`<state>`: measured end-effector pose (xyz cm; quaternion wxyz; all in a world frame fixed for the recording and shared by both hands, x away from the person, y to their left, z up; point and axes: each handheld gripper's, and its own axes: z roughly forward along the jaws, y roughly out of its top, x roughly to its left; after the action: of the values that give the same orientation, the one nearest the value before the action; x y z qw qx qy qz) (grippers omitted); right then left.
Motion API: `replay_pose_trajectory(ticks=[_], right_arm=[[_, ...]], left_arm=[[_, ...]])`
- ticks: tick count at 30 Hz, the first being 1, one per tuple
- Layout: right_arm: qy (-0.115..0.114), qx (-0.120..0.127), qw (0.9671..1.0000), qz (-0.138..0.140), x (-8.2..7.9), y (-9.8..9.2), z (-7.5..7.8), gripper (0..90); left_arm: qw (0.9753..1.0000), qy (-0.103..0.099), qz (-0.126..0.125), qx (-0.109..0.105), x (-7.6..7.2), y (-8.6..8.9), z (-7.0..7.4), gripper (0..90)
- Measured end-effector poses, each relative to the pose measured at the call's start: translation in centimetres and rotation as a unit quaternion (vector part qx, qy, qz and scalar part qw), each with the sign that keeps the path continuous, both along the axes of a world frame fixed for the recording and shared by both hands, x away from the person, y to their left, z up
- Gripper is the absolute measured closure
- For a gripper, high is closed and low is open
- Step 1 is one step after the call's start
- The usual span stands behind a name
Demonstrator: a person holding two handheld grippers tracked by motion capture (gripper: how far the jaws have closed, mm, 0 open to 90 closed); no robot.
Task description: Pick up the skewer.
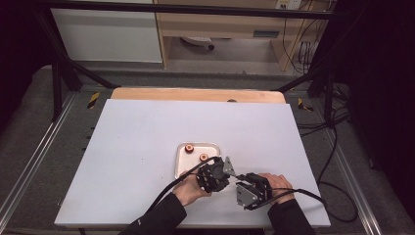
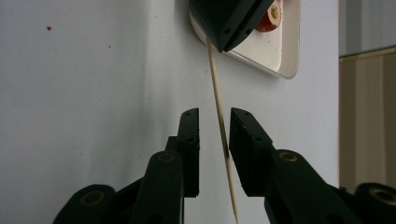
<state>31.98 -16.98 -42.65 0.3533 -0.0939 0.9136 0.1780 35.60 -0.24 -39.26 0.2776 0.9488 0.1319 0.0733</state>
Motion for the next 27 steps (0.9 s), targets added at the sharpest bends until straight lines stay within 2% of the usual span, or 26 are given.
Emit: replay_pose_trajectory(ticks=[4, 6, 10, 19, 20, 21, 22, 23, 24, 27], right_arm=[[-0.009, -0.023, 0.9995, 0.020, 0.0, 0.0, -0.1, 79.8], [-0.009, -0.026, 0.9993, 0.024, 0.0, 0.0, -0.2, 82.4], [-0.028, -0.038, 0.9981, 0.041, 0.0, -0.1, -0.2, 88.1], [-0.053, -0.052, 0.9961, 0.048, -0.4, 0.2, 0.0, 89.0], [-0.066, -0.058, 0.9949, 0.050, -0.5, 0.3, 0.1, 89.0], [-0.066, -0.058, 0.9949, 0.050, -0.5, 0.3, 0.1, 89.0], [-0.077, -0.071, 0.9932, 0.051, -0.6, 0.5, 0.2, 89.0], [-0.077, -0.071, 0.9932, 0.051, -0.6, 0.5, 0.2, 89.0], [-0.091, -0.085, 0.9903, 0.060, -0.6, 0.8, 0.3, 89.0], [-0.100, -0.093, 0.9886, 0.063, -0.6, 1.0, 0.4, 89.0]], left_arm=[[1.0000, 0.003, -0.002, 0.002, 0.0, 0.0, 0.0, 88.4], [1.0000, 0.005, -0.003, 0.003, 0.0, 0.0, -0.1, 88.4], [1.0000, 0.005, -0.005, 0.004, 0.0, 0.0, -0.1, 88.5], [0.9998, 0.017, -0.001, 0.003, 0.3, 0.4, 0.2, 87.3], [0.9997, 0.025, 0.005, 0.004, 0.6, 0.6, 0.3, 83.9], [0.9997, 0.025, 0.005, 0.004, 0.6, 0.6, 0.3, 81.9], [0.9992, 0.035, 0.009, 0.015, 0.8, 0.7, 0.4, 80.8], [0.9992, 0.035, 0.009, 0.015, 0.8, 0.7, 0.4, 80.0], [0.9987, 0.045, 0.009, 0.021, 1.0, 0.8, 0.3, 79.6], [0.9976, 0.052, 0.012, 0.045, 1.1, 0.8, 0.1, 79.6]])
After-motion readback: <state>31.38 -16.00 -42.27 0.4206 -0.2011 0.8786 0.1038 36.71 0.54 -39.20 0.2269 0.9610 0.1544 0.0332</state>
